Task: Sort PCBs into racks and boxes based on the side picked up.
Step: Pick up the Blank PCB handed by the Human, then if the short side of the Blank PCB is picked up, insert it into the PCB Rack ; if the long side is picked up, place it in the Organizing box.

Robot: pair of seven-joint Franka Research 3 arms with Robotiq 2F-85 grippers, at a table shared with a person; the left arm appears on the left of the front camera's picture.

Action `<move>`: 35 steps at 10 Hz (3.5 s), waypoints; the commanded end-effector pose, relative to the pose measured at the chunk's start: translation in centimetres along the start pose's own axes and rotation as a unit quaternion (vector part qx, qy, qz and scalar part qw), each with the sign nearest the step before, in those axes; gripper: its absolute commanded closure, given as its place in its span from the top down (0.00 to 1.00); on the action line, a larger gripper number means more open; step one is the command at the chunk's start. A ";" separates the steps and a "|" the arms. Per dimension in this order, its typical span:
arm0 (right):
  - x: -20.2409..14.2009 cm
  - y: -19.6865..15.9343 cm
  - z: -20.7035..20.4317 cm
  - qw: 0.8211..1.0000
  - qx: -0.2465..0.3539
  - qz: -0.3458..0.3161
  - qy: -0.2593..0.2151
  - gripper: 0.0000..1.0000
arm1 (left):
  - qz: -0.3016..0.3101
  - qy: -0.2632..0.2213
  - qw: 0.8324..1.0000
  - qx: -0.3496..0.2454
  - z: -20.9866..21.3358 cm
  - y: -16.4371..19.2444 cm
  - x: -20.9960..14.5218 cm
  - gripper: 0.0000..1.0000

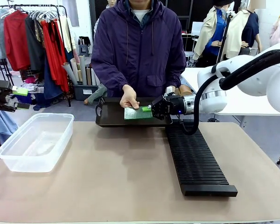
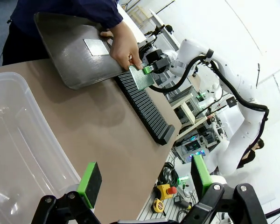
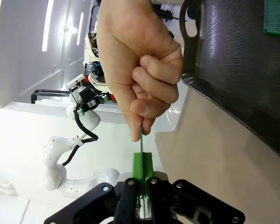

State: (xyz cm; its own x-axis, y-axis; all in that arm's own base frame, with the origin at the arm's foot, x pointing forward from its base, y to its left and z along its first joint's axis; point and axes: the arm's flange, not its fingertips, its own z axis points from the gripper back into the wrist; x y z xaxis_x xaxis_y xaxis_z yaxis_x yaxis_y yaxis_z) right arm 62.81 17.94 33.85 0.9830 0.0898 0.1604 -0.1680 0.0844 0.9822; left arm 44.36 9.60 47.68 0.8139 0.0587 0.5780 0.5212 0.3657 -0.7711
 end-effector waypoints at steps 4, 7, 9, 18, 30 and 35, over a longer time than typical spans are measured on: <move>-0.1 0.2 0.0 1.000 0.018 -0.002 0.003 0.00 | -0.001 -0.002 1.000 0.000 0.1 -0.1 0.1 1.00; -0.1 0.2 0.0 1.000 0.018 -0.002 0.003 0.00 | -0.001 -0.002 1.000 0.000 0.1 -0.1 0.1 1.00; -0.1 0.2 0.0 1.000 0.018 -0.002 0.003 0.00 | -0.001 -0.002 1.000 0.000 0.1 -0.1 0.1 1.00; -0.1 0.2 0.0 1.000 0.018 -0.002 0.003 0.00 | -0.001 -0.002 1.000 0.000 0.1 -0.1 0.1 1.00; -0.1 0.2 0.0 1.000 0.018 -0.002 0.003 0.00 | -0.001 -0.002 1.000 0.000 0.1 -0.1 0.1 1.00; -0.1 0.2 0.0 1.000 0.018 -0.002 0.003 0.00 | -0.001 -0.002 1.000 0.000 0.1 -0.1 0.1 1.00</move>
State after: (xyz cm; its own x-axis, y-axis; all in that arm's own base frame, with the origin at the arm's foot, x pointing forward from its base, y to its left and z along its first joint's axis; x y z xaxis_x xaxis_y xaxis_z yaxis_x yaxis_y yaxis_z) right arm 62.68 17.89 33.86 0.9827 0.0994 0.1564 -0.1633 0.0649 0.9844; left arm 44.36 9.60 47.67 0.8139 0.0587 0.5780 0.5212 0.3657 -0.7711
